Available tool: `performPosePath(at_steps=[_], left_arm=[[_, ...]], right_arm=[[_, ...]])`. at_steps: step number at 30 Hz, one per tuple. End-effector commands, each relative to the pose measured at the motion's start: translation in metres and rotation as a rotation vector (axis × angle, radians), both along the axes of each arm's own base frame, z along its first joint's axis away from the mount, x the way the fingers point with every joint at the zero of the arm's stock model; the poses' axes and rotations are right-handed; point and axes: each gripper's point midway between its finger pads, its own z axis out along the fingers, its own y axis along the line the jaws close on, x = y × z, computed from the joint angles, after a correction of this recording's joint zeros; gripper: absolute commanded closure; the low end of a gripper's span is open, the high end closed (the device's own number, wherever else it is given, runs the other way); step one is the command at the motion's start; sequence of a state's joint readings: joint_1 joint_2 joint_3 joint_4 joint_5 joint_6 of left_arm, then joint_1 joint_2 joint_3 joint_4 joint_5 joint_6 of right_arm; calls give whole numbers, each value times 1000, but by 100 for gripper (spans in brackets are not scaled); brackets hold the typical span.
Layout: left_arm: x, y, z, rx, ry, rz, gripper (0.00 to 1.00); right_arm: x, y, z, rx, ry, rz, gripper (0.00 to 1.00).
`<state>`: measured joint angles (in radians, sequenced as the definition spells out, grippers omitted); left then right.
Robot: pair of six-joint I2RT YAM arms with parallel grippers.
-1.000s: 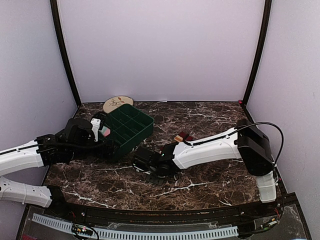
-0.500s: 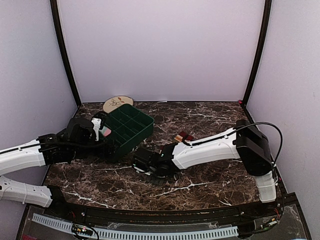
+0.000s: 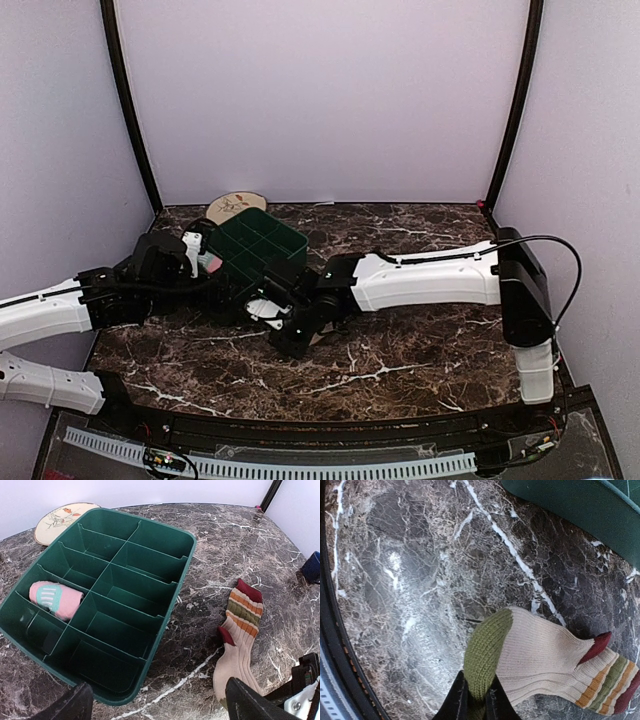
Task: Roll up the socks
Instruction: Pick up the sock from the center of the board, then fold the sock at the center of the board.
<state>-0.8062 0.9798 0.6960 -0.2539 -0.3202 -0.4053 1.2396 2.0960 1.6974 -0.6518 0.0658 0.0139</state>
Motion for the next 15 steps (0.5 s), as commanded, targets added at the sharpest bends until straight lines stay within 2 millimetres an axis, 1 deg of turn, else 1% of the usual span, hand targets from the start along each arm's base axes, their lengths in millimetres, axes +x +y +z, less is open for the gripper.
performPosePath(at_steps=[1,8,15], left_arm=[[2,0,-4,9,-12,-9,5],[6,-7,-5,26,-23,-38,5],[18,-25,-6,38,-21,-73,5]], right_arm=[[-5,6,31,109,147,-33,89],[32,-8,47,237,216,-164,89],[69,-36,57,314,254,-269,89]])
